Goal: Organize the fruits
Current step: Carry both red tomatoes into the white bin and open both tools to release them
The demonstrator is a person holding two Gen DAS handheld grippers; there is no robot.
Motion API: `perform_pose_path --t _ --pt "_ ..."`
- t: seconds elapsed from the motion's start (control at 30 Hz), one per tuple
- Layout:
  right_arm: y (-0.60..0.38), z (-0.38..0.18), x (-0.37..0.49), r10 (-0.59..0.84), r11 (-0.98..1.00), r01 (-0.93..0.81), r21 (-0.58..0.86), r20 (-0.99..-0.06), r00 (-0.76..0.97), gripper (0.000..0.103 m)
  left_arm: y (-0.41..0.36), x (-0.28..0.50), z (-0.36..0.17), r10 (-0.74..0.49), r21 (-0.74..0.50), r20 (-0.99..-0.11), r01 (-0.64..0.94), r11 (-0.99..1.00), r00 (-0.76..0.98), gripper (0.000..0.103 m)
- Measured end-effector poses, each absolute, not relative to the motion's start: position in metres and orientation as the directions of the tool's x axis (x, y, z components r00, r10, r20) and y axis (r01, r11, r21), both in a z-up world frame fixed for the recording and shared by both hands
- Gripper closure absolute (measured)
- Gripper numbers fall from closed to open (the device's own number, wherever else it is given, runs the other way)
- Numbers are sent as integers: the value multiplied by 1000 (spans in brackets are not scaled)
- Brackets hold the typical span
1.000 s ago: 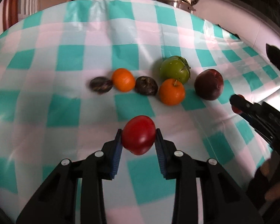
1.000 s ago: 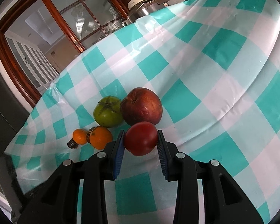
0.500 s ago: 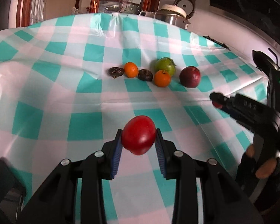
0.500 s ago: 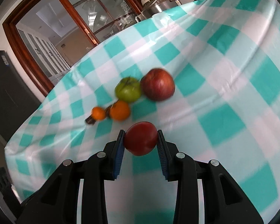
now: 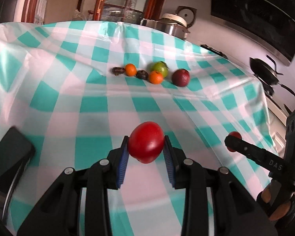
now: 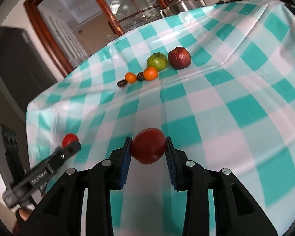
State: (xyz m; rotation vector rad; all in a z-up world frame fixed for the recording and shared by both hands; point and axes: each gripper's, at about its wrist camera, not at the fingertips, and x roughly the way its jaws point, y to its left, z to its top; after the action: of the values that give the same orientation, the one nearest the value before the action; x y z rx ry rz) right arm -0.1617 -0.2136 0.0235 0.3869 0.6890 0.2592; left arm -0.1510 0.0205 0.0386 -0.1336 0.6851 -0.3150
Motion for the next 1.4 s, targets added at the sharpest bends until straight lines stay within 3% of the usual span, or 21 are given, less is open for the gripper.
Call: perform_pose_path --t 0.4,0.77,1.0,1.2,1.4 --pt "-294 33 -283 242 941 -50 333 -564 789 69 -74 -241 52 -465 -84 -595 525 847 656 69" --pt "-415 0 -384 17 937 207 281 -629 777 69 -230 -311 24 -587 16 -717 850 527 377 68" --pt "-465 -50 -406 -105 893 393 218 -748 655 69 -320 -338 -32 -495 55 -838 939 340 229 69" --pt "-498 -106 -379 -89 873 459 163 -872 481 69 -385 -337 -96 -326 29 -939 967 253 113 69" --pt "-522 -167 -351 -64 856 506 102 -952 300 68 -421 -337 -154 -202 -26 -979 968 249 25 69"
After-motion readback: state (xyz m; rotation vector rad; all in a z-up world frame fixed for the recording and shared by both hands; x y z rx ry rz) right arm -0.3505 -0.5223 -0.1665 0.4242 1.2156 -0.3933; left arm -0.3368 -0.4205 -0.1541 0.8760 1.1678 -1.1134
